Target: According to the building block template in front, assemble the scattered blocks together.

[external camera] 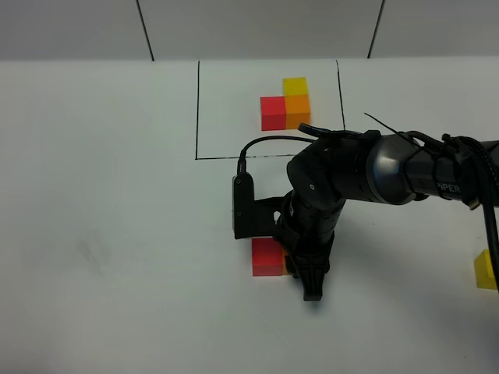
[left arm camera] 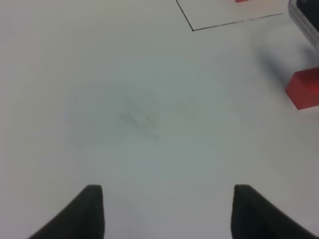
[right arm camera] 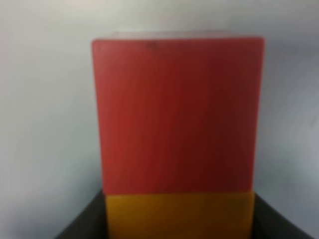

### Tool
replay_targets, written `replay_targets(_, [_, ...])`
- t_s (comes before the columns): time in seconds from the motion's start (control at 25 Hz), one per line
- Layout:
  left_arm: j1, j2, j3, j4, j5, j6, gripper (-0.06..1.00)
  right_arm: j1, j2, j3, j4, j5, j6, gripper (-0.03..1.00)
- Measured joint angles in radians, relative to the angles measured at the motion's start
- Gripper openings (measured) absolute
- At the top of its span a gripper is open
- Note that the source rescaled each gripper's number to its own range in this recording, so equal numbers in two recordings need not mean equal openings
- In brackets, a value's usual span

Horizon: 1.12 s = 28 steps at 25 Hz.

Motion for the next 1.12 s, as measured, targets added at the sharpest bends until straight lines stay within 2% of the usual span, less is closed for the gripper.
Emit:
replay_targets(0.64, [0.000,0.000,0.000,0.000,0.000,0.000,0.24,0.000,0.000,-0.003,0.000,-0.002,0.026,0.02])
replay_targets(0.68, [0.000,0.000,0.000,0.000,0.000,0.000,0.24,0.000,0.001,-0.006,0.006,-0.002,0.036,0.05])
replay_targets(0.72, [0.000,0.000,0.000,0.000,0.000,0.000,0.24,0.000,0.002,-0.012,0.008,-0.002,0.044,0.14])
replay_targets(0.92, [0.000,0.000,0.000,0.000,0.000,0.000,0.24,0.000,-0.015,-0.021,0.000,0.020,0.100,0.73])
replay_targets(1.0, [0.000,0.000,0.000,0.000,0.000,0.000,0.24,0.000,-0.041,-0.021,-0.010,0.049,0.124,0.85])
replay_targets(1.12, [0.000,0.000,0.000,0.000,0.000,0.000,0.24,0.000,-0.091,-0.021,-0.020,0.114,0.173,0.92])
